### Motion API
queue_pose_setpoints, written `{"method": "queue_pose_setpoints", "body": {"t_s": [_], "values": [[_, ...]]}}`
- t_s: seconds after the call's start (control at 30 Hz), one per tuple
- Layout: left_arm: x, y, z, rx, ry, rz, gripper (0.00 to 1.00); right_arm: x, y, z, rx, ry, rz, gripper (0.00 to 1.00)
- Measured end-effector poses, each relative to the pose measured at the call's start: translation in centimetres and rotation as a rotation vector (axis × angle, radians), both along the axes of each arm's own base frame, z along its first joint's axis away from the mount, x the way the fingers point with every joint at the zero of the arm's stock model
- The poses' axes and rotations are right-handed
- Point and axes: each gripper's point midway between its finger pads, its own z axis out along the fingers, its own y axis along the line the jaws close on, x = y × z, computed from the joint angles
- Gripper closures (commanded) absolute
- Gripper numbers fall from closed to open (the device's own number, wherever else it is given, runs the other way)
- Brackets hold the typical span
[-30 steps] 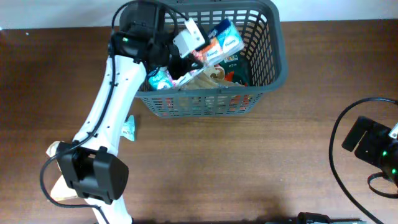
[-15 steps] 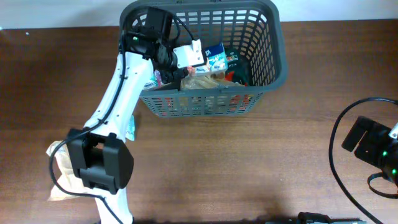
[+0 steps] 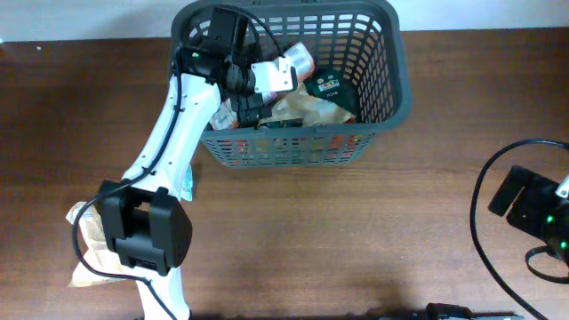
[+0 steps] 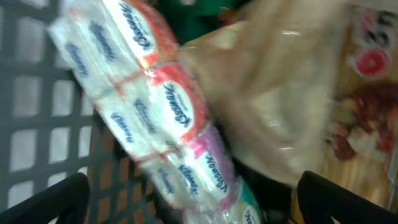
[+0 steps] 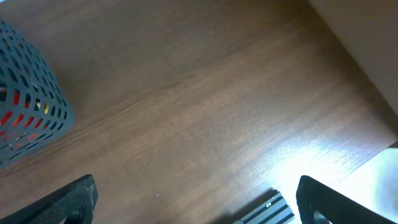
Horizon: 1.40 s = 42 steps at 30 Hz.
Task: Pack container
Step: 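Lift the Kleenex multipack with the left gripper and drop it into the basket, then move the left gripper back down to the beige bag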
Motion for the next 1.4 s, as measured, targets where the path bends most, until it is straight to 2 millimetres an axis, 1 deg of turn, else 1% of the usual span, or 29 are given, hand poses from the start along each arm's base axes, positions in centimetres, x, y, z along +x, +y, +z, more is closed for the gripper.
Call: {"method": "queue_pose_setpoints", "body": {"t_s": [0.07, 0.13, 0.17, 0.23, 0.27, 0.3, 0.33, 0.37, 0.4, 0.43, 0.47, 0.5, 0.53, 0.57, 0.63, 0.73, 0.77, 0.8, 0.93, 1.03, 1.1, 1.2, 1.23, 1.3, 1.37, 1.4], "values": [[0.7, 0.3, 1.2, -0.037, -0.007, 0.070, 0.01, 0.1, 0.0, 0.1, -0.001, -0.004, 0.000, 0.01], [1.9, 1.4, 3.7, -0.104, -0.032, 0.181, 0.01, 0.2, 0.0, 0.1, -0.001, -0.009, 0.000, 0.01], [2.4, 2.3, 5.1, -0.138, -0.046, 0.241, 0.01, 0.2, 0.0, 0.1, -0.001, -0.008, 0.000, 0.01], [3.5, 5.5, 9.1, -0.225, -0.094, 0.403, 0.01, 0.2, 0.0, 0.1, -0.001, -0.006, 0.000, 0.01], [3.6, 6.4, 10.2, -0.246, -0.106, 0.443, 0.01, 0.3, 0.0, 0.1, 0.000, -0.005, 0.000, 0.01], [3.6, 9.5, 13.0, -0.308, -0.140, 0.569, 0.01, 0.4, 0.0, 0.0, 0.000, -0.004, 0.001, 0.01], [2.9, 13.8, 16.0, -0.372, -0.174, 0.721, 0.00, 0.5, -0.1, 0.0, 0.000, -0.003, 0.001, 0.01], [2.0, 16.7, 17.4, -0.409, -0.185, 0.818, 0.00, 0.6, 0.0, 0.0, 0.003, -0.004, 0.004, 0.01], [0.7, 19.5, 18.3, -0.434, -0.176, 0.915, 0.00, 0.7, 0.0, 0.0, 0.005, -0.006, 0.007, 0.01], [-0.7, 22.1, 18.5, -0.449, -0.158, 1.005, 0.00, 0.8, 0.1, 0.0, 0.007, -0.008, 0.010, 0.01], [-2.4, 25.1, 18.2, -0.462, -0.122, 1.115, 0.01, 0.9, 0.1, 0.0, 0.009, -0.011, 0.012, 0.01], [-3.8, 27.3, 17.6, -0.470, -0.084, 1.197, 0.02, 1.0, 0.2, 0.1, 0.012, -0.014, 0.013, 0.01], [-4.7, 28.5, 16.9, -0.476, -0.044, 1.250, 0.02, 1.0, 0.2, 0.1, 0.011, -0.018, 0.013, 0.01], [-5.7, 29.6, 15.7, -0.478, 0.008, 1.304, 0.02, 1.1, 0.2, 0.2, 0.012, -0.021, 0.015, 0.01], [-7.7, 30.6, 12.2, -0.469, 0.157, 1.400, 0.02, 1.3, 0.3, 0.2, 0.016, -0.028, 0.019, 0.01], [-10.2, 30.3, 7.5, -0.418, 0.365, 1.488, 0.02, 1.4, 0.4, 0.2, 0.024, -0.027, 0.023, 0.01], [-11.5, 29.9, 5.7, -0.386, 0.452, 1.517, 0.02, 1.5, 0.4, 0.1, 0.026, -0.027, 0.025, 0.01], [-12.6, 29.6, 4.4, -0.355, 0.520, 1.540, 0.02, 1.5, 0.4, 0.1, 0.026, -0.026, 0.025, 0.01], [-16.7, 28.8, 0.6, -0.225, 0.720, 1.604, 0.02, 1.5, 0.5, 0.1, 0.030, -0.024, 0.028, 0.01], [-18.9, 28.5, -1.6, -0.145, 0.814, 1.630, 0.02, 1.7, 0.7, 0.1, 0.038, -0.028, 0.033, 0.01], [-20.5, 28.2, -2.7, -0.107, 0.852, 1.642, 0.02, 1.8, 0.7, 0.1, 0.041, -0.033, 0.036, 0.01], [-23.3, 27.5, -3.0, -0.091, 0.840, 1.653, 0.02, 2.0, 0.8, 0.3, 0.043, -0.045, 0.040, 0.01], [-24.5, 27.2, -2.6, -0.097, 0.815, 1.657, 0.02, 2.1, 0.8, 0.4, 0.044, -0.051, 0.040, 0.01], [-25.9, 26.9, -2.1, -0.131, 0.722, 1.662, 0.02, 2.4, 0.8, 0.6, 0.044, -0.065, 0.044, 0.01], [-28.1, 26.5, -1.8, -0.157, 0.617, 1.668, 0.02, 2.8, 1.0, 0.7, 0.048, -0.078, 0.056, 0.01], [-28.6, 26.4, -1.8, -0.171, 0.565, 1.670, 0.02, 3.0, 1.2, 0.7, 0.048, -0.080, 0.066, 0.01]]}}
